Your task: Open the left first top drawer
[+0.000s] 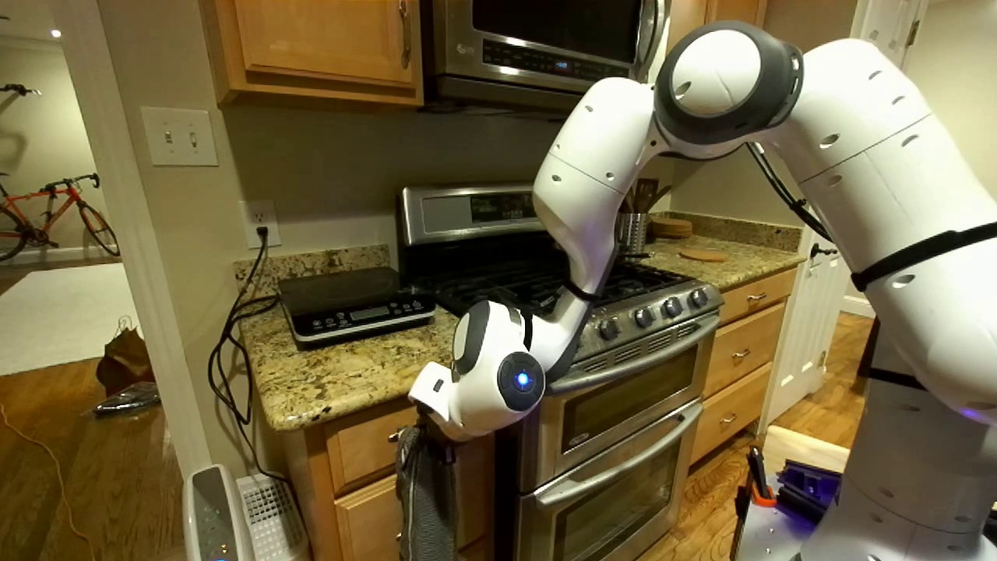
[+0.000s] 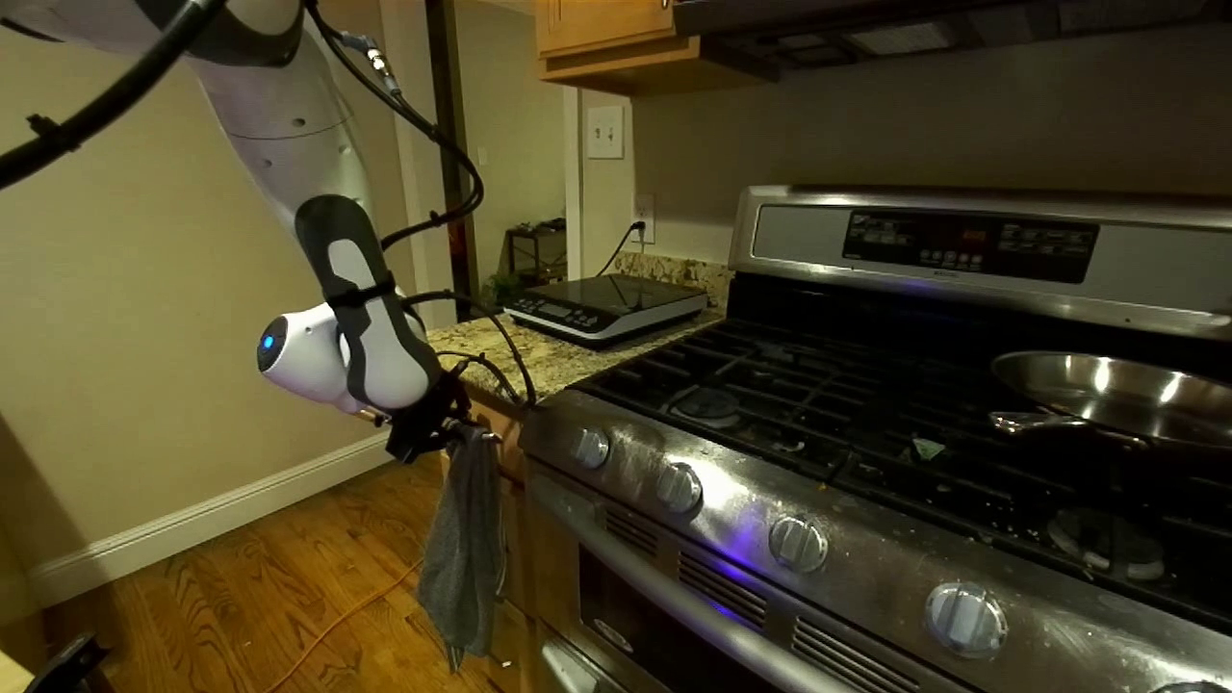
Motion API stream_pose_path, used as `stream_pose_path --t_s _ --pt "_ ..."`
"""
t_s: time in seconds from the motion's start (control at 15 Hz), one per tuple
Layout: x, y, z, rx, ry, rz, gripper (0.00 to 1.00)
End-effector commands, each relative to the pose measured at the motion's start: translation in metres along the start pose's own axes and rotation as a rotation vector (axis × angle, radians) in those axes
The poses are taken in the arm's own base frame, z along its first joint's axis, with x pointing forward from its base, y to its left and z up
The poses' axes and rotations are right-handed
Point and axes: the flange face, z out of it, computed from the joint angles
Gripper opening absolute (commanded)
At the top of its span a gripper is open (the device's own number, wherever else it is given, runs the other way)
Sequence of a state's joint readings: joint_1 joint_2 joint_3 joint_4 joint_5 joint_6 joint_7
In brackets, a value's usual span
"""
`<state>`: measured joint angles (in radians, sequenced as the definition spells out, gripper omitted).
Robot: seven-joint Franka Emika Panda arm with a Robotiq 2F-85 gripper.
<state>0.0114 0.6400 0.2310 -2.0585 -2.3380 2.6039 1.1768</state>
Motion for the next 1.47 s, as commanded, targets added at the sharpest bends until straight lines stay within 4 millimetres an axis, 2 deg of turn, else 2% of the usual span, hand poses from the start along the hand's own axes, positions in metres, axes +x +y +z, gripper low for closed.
stream_pose_path --t_s 0.0,0.6,1.0,1.27,1.33,1.4 --pt "-0.004 -0.021 -0.017 0.008 0.018 -0.022 0.12" --pt "-0.003 -0.070 -0.058 -0.007 0.076 -0.108 0.12" --pt "-0.002 -0.082 -0.085 0.007 0.140 -0.130 0.12" --pt "-0.006 -0.111 -0.123 0.055 0.173 -0.154 0.12" --pt "-0.013 -0.085 -0.093 -0.001 0.099 -0.124 0.24" --pt "-0.014 -0.093 -0.105 0.014 0.108 -0.129 0.24"
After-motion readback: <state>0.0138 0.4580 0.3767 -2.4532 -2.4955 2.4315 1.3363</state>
